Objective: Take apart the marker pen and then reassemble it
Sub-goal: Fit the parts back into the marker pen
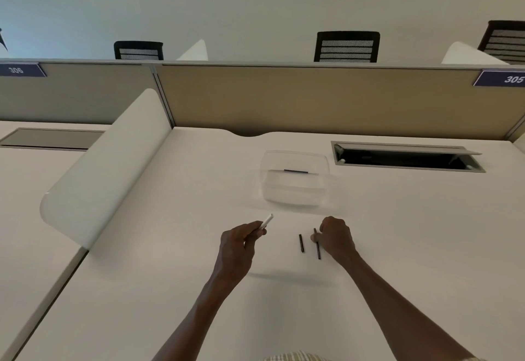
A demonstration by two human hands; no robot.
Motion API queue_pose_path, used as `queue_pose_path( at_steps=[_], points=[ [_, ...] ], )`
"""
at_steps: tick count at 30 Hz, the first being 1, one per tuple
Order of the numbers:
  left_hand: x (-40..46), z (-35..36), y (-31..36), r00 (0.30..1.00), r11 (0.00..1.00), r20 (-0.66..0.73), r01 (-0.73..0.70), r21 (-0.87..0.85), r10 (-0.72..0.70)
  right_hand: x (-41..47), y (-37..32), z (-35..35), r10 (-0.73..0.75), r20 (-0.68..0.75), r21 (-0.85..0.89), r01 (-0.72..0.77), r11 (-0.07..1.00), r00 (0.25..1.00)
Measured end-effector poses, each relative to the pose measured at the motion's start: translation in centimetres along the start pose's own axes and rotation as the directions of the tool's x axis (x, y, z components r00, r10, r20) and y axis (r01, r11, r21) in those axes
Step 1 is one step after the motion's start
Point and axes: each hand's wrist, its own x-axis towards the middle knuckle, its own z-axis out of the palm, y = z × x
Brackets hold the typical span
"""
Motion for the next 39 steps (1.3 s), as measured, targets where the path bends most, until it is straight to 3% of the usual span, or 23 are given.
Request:
queue_pose_path(
  at_steps=[6,12,19,25,31,39],
  points=[
    [-0.1,0.1,0.1,1.000,1.000,0.010,0.005,-0.007,-0.005,0.3,-1.1,0.3,-0.005,0.001,-0.141,0.005,0.990,1.000],
    [-0.3,0.1,0.5,1.000,0.999,0.006,0.020,-0.039,-0.020,0.0,-1.0,-0.4,0.004,0.050,-0.057,-0.001,0.998,0.999],
    [-0.3,0.1,0.6,1.000,0.999,-0.004,-0.008,-0.044,0.008,-2.1,-4.9,-4.5,-0.124,-0.129,0.347,0.162,0.924,0.984],
    [-0.2,0.2,1.3,1.000,0.999,0.002,-0.020,-0.049,0.020,-5.6,-9.2,-8.4,-0.262,-0.355,0.503,0.420,0.755,0.897],
    [-0.2,0.0,1.6,1.000,0.999,-0.002,-0.026,-0.048,0.026,-7.2,-11.0,-8.7,-0.311,-0.473,0.524,0.547,0.653,0.824],
    [-0.3,-0.1,2.2,1.000,0.995,-0.005,-0.005,-0.098,0.005,-7.7,-11.5,-8.0,-0.314,-0.511,0.506,0.575,0.643,0.800]
  ],
)
